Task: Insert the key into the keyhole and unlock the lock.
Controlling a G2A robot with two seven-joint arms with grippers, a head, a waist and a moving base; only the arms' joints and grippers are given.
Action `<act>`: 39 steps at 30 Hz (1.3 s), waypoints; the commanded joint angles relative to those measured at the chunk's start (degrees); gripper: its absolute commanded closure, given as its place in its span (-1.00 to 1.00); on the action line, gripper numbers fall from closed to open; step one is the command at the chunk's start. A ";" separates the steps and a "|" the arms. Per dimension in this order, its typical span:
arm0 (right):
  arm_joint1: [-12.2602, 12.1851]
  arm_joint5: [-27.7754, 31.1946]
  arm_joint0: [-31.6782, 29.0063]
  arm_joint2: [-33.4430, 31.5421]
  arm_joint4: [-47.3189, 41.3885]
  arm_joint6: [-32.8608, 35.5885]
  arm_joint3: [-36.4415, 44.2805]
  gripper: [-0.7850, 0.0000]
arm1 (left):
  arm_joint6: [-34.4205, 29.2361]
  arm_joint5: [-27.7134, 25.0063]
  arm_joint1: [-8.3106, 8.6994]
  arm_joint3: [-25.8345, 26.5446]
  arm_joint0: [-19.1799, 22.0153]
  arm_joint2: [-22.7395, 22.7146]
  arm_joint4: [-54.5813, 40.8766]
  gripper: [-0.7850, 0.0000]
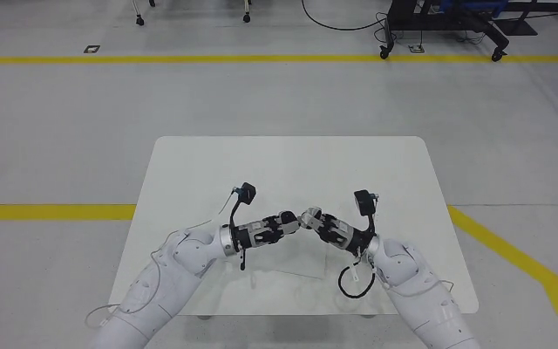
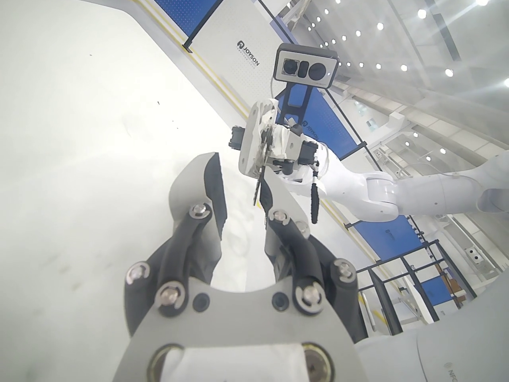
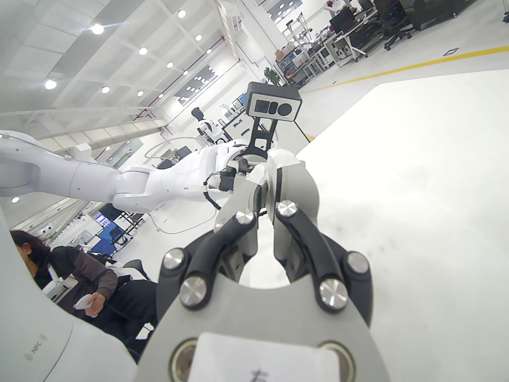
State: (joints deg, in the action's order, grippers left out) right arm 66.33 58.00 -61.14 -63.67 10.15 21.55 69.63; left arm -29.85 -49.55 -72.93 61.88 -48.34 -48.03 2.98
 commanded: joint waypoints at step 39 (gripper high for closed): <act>-2.56 0.00 2.22 1.93 -8.66 16.72 -0.34 0.66 | -10.08 4.52 3.44 11.60 -5.81 -4.50 6.69 1.00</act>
State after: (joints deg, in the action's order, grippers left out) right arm 63.81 58.00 -58.91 -61.76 1.55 38.25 69.21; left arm -39.94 -45.21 -69.52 73.50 -54.16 -52.48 9.69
